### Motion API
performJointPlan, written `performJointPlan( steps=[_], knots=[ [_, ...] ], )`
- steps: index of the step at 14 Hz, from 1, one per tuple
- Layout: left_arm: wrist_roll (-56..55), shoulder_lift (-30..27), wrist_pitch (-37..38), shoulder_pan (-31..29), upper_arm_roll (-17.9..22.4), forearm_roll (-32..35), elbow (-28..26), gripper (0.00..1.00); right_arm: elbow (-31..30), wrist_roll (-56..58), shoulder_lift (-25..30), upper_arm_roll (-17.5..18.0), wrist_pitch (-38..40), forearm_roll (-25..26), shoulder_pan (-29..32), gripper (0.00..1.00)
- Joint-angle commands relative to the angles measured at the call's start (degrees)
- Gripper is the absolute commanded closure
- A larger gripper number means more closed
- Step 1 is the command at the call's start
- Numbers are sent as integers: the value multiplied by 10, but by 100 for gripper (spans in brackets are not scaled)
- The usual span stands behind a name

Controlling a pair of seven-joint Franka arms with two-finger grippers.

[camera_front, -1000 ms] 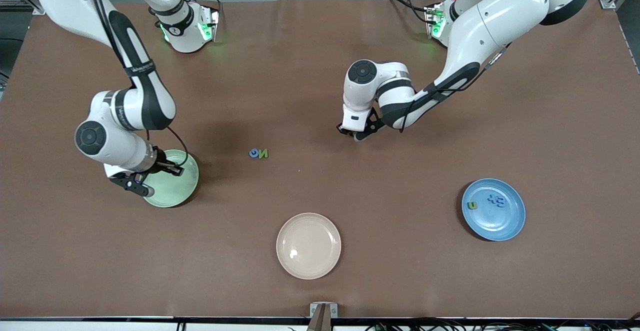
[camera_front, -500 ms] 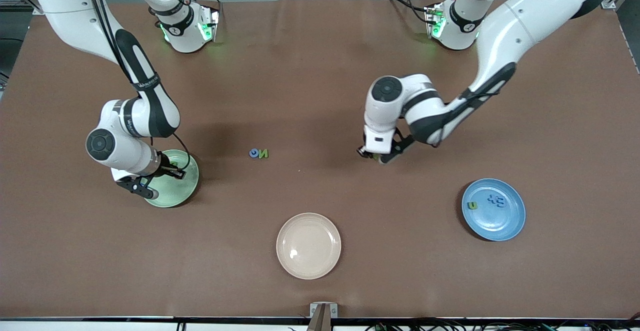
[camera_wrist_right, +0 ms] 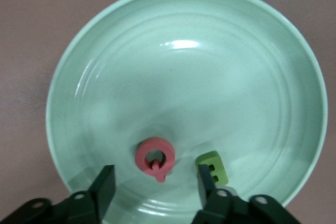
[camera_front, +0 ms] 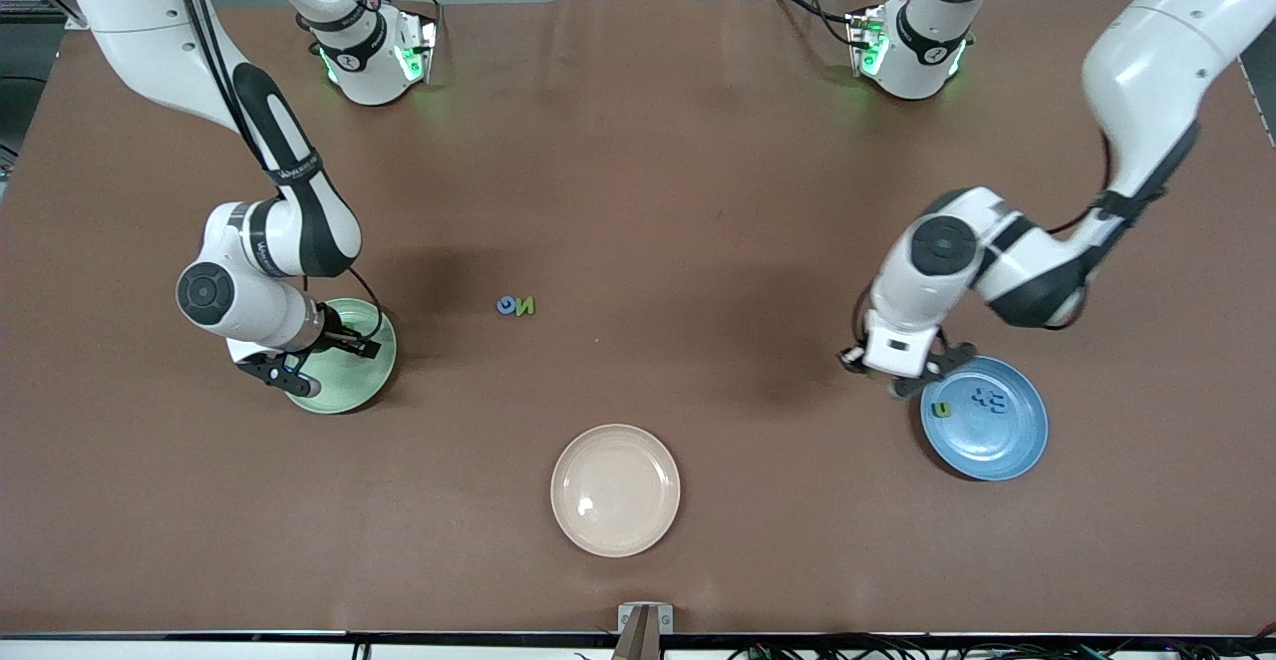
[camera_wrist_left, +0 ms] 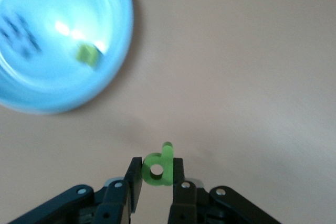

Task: Sort upper and lower case letters into plates
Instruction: 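Drop the d in the blue plate while the right gripper drops Q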

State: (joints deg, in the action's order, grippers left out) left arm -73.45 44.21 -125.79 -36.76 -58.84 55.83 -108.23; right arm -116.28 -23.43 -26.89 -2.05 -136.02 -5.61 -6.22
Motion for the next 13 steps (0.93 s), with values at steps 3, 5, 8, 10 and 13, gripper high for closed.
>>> performJointPlan(
  steps=[3, 5, 8, 10, 13],
  knots=[
    [143, 5, 2, -47, 37, 9, 17, 98, 1, -107, 20, 11, 4, -4, -49, 0],
    [168, 7, -9, -47, 63, 9, 26, 96, -1, -170, 18, 12, -18, -4, -84, 0],
    [190, 11, -40, -47, 93, 9, 33, 84, -5, -265, 7, 11, -50, -4, -138, 0],
    [195, 11, -47, -48, 96, 9, 32, 21, -16, -316, 7, 11, -61, -4, -167, 0],
    [195, 4, -47, -51, 96, 8, 31, 0, -44, -352, 7, 11, -97, -4, -186, 0]
  ],
)
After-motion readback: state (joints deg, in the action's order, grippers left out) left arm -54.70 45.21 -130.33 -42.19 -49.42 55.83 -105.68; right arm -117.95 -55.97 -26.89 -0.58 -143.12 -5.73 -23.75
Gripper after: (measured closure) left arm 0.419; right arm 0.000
